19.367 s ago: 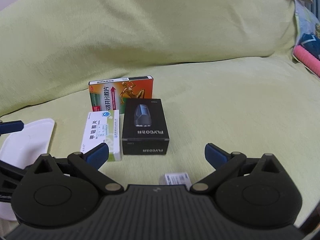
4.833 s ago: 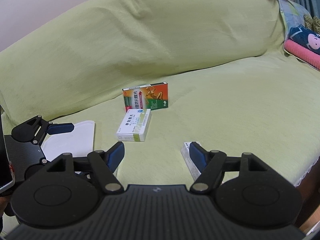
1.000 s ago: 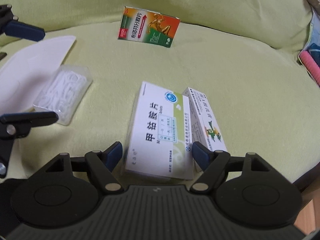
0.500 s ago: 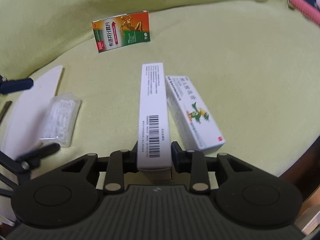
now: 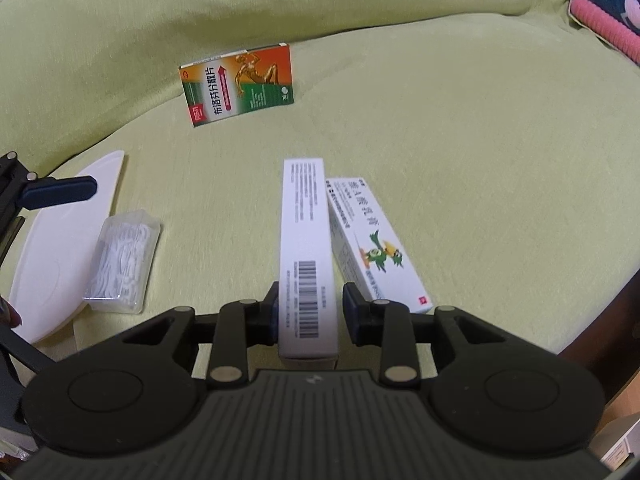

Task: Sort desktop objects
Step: 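Lift the white medicine box with the right gripper and tilt it upright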

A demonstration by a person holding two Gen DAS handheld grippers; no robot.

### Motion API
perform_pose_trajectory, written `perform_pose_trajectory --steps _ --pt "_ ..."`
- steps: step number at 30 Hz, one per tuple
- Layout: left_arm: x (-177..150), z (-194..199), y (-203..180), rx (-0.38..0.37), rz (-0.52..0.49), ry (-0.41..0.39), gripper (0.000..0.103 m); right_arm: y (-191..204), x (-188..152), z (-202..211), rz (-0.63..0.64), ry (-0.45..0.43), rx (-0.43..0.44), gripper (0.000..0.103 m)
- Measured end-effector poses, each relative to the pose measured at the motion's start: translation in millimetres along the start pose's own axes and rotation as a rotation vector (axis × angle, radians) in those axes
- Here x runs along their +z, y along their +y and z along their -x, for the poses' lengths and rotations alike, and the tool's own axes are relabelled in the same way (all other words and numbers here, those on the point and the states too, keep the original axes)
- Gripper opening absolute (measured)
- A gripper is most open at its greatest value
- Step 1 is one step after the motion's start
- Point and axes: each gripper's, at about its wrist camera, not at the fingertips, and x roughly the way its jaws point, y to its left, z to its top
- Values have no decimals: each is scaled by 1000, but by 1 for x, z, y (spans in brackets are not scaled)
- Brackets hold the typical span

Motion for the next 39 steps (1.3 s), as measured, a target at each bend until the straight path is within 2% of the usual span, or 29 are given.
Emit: perform_pose_trajectory --steps 4,6,19,21,24,27,30,36,39 --pt "4 -3 -7 -16 -6 -2 103 1 3 -2 20 9 -13 27" --pt "6 -5 -10 -25 -9 -2 103 1 4 -2 26 12 -12 22" --pt "16 -15 -34 -69 -59 18 103 -8 10 24 -36 -45 27 22" --pt "15 -14 -39 -72 -69 21 103 -8 8 24 -28 -29 16 22" --pt "14 -12 -44 -77 -78 24 103 -7 4 13 -5 48 17 22" --pt "13 -11 -46 -81 -80 27 103 -9 1 6 -15 89 19 23" --pt "13 -11 -47 -80 -83 30 103 -10 5 3 -24 90 21 29" --pt "13 -12 -45 -79 -75 29 103 -2 20 -1 17 69 6 29" --pt "13 -12 -46 -78 -72 28 103 1 25 -8 48 89 -14 29"
